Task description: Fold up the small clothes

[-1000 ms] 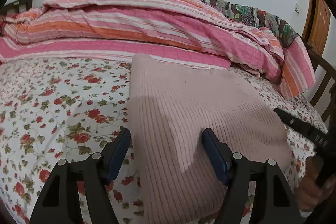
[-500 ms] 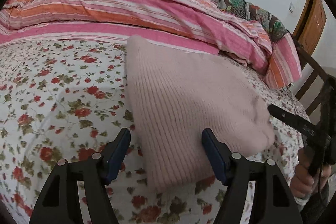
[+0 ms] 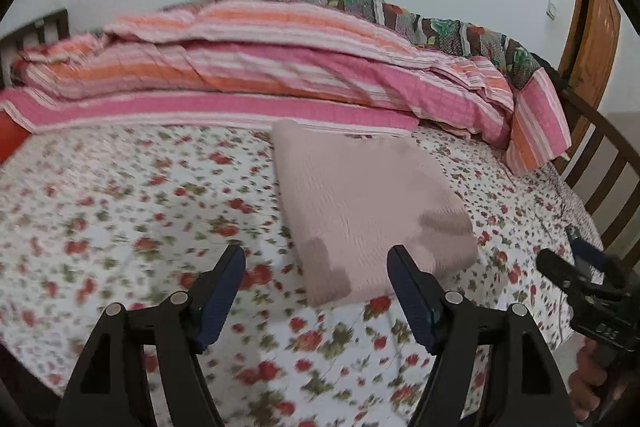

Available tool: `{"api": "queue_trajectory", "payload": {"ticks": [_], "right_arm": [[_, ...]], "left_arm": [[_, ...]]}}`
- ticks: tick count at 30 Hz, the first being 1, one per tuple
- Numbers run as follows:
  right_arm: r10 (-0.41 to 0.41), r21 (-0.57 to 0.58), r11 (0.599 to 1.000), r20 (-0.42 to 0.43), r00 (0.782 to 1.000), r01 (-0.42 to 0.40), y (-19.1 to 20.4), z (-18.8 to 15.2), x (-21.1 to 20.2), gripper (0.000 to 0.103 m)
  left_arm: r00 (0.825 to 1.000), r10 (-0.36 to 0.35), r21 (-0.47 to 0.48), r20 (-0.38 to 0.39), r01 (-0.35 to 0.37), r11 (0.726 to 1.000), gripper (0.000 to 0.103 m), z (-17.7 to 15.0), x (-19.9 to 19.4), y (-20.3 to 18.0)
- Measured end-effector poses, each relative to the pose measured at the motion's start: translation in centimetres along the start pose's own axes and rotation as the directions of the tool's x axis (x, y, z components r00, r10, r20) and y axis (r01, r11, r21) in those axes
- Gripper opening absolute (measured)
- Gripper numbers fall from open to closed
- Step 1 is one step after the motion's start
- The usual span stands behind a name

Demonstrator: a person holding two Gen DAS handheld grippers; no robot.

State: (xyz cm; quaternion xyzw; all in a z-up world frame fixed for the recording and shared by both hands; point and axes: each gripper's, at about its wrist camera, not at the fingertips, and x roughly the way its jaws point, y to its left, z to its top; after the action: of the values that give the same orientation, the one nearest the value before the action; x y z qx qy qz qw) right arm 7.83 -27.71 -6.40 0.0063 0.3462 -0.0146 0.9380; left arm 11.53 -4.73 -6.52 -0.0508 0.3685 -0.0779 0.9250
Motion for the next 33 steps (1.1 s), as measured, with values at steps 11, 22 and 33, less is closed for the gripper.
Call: {"api": "queue_trajectory", "payload": {"ticks": [11,22,33], "right_arm": [[-0.016,-0.007,1.0,0.047,0.999,0.016,0.7,-1.4,-5.9,0.103],[-0.019,0.028,0.999,0.045,0.999,0.018,0.0,-2.5,-6.9,0.103],[-0.024,0.021,1.0,0.053,0.998,0.023,0.2,-2.5,-7.5,0.103]], "left_arm": [[0.997,0.067,0.038,0.038,-0.068,0.997,0.075,-1.7,-6.0,-1.1],[0.996,0.076,0.044,0.049,-0.078,0.996,0.078,-2.5,-7.9,-1.8],[0.993,0.094,0.045,0.069,-0.097,0.994,0.079,-2.3,-8.9,-2.0]]}}
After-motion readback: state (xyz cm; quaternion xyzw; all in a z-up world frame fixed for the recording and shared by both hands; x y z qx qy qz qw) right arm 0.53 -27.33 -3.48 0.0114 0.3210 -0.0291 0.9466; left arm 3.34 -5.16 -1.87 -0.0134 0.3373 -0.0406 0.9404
